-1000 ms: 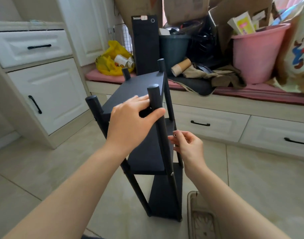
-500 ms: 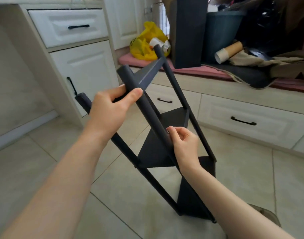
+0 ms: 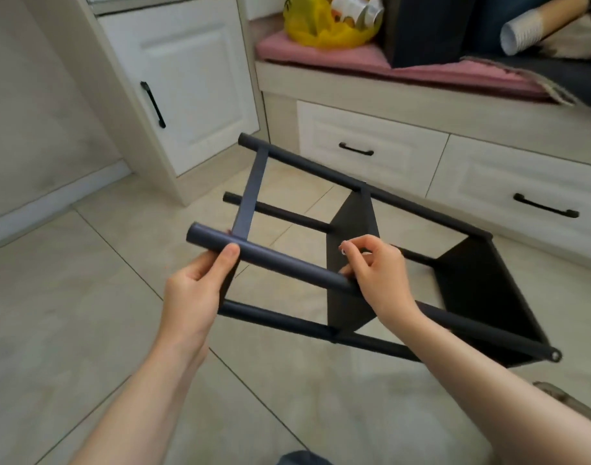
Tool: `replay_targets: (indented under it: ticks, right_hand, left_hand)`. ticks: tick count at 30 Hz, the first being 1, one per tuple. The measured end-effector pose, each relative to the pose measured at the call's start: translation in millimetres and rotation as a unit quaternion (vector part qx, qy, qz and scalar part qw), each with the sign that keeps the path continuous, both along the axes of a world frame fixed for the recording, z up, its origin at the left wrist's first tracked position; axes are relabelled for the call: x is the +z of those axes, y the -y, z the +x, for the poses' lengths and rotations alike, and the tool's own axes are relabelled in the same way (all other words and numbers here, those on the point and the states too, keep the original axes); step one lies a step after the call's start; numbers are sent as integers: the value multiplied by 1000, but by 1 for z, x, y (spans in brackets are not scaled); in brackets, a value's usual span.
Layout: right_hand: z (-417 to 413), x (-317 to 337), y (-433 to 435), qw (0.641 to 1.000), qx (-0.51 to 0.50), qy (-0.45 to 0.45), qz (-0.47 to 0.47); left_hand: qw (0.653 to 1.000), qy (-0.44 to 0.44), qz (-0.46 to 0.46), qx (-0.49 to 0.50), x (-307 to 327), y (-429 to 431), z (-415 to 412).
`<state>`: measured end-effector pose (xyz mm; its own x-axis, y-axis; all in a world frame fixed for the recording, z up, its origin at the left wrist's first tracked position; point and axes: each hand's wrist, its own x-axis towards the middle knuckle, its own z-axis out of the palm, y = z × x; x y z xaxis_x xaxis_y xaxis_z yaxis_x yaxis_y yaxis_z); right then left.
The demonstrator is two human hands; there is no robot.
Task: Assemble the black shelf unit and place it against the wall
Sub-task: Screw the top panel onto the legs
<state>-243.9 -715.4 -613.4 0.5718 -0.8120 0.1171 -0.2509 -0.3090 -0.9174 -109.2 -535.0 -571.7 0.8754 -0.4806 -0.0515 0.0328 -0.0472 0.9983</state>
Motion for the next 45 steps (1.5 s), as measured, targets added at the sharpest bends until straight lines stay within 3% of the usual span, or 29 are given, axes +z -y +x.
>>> replay_targets:
  ticks: [10,13,22,35,41,45]
  right_hand:
    - [-16,-70,4,979,7,-198,-40]
    - [-17,-81,0,968,15,-252,-11]
    - [-32,-103,-15,937,85,-340,2]
    - [-9,-121,-35,901,243,-359,1]
    - [-5,-128,-43,886,282,-367,35]
    - [-12,-137,-51,879,288,-380,30]
  left_hand:
    - [983,-180,-29,16,-112,-18,-30]
    - [973,-227,-32,13,-133,-23,-43]
    - [942,-327,-64,39,-173,-42,-63]
    - [933,-355,-47,43,-194,-56,-69]
    - [950,-313,-1,25,-197,-65,-65]
    - [969,-235,73,-11,-203,-76,-59]
